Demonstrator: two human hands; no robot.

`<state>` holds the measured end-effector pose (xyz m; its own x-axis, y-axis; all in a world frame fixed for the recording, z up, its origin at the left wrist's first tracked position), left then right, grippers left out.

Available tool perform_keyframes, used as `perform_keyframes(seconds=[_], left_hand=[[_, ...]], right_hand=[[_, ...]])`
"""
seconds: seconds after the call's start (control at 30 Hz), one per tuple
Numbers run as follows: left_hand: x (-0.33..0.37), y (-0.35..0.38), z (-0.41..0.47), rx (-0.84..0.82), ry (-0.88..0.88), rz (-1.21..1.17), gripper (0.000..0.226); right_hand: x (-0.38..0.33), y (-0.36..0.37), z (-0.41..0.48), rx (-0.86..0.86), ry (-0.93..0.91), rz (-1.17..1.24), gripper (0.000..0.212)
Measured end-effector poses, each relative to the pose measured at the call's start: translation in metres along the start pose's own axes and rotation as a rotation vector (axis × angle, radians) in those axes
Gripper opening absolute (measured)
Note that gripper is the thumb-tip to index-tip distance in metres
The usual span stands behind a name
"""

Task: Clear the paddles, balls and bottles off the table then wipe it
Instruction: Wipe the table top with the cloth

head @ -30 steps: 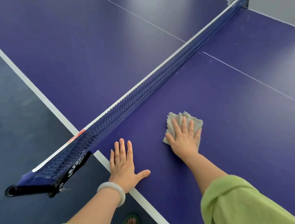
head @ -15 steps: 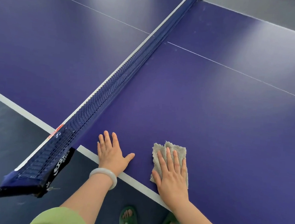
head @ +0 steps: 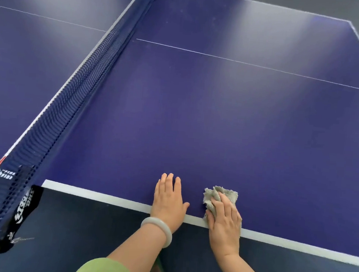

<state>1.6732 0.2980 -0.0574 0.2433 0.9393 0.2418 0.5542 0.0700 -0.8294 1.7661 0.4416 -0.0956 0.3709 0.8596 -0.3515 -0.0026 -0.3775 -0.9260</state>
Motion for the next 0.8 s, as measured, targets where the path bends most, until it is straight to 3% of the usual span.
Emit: perform_keyframes(seconds=[0.07,0.27,0.6,0.8], left_hand=[[0.024,0.008,-0.003,-0.012,0.028,0.027,0.077],[0.073,0.033,-0.02,-0.051,0.051,0.078,0.078],[0.121,0.048,-0.05,-0.104,0.126,0.233,0.068],[0.2,0.063,-0.069,-0.089,0.303,0.303,0.049]], right_hand=[[0.02,-0.01,-0.007,0.077,0.048,0.056,0.03],[0.077,-0.032,-0.024,0.09,0.232,0.041,0.023],[0.156,-0.07,-0.075,-0.055,0.165,0.136,0.01],[0.231,-0.109,-0.116,-0.119,0.313,0.068,0.023]])
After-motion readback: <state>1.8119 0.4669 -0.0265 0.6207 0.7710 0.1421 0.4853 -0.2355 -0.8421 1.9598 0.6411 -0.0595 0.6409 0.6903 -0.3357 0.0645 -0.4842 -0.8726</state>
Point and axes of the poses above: each hand's wrist, its own z-axis towards the middle knuckle, its own y-axis out of the palm, x = y × z, the point moved 3 cm from there along z, towards the middle knuckle, and after that the axes turned 8 degrees about -x, right-handed, at the moved point
